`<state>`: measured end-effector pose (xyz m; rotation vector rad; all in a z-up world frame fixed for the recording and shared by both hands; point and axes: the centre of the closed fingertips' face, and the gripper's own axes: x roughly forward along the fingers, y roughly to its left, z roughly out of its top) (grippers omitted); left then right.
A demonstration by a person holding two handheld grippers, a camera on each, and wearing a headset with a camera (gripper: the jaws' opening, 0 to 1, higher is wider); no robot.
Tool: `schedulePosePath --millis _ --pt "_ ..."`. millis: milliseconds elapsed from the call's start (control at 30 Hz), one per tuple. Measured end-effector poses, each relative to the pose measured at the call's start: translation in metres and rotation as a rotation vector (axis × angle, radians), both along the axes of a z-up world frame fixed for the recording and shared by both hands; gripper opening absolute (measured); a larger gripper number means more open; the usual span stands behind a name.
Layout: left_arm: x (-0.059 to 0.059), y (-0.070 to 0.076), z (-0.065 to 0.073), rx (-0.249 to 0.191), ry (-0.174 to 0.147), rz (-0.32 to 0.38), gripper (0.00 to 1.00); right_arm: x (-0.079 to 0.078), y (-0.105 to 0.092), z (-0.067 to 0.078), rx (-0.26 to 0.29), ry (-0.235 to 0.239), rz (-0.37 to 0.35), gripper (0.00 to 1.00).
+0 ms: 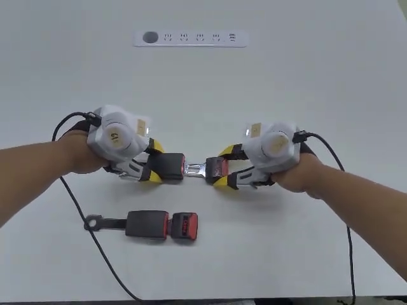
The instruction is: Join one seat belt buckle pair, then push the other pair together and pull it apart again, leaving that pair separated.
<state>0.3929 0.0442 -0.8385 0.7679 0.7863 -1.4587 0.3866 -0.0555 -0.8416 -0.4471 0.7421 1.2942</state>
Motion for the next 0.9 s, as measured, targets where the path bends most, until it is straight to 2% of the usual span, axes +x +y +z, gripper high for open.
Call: schedulePosePath --millis 400,900 --pt "0.0 -0.001 0.0 0.003 0.003 0.003 0.34 -0.003 -0.026 0.0 0.009 0.007 -0.014 0.36" --pt "0.002 -0.001 0.0 0.006 0.004 0.009 0.34 -0.01 -0.064 0.001 -0.017 0.001 -0.035 0.36"
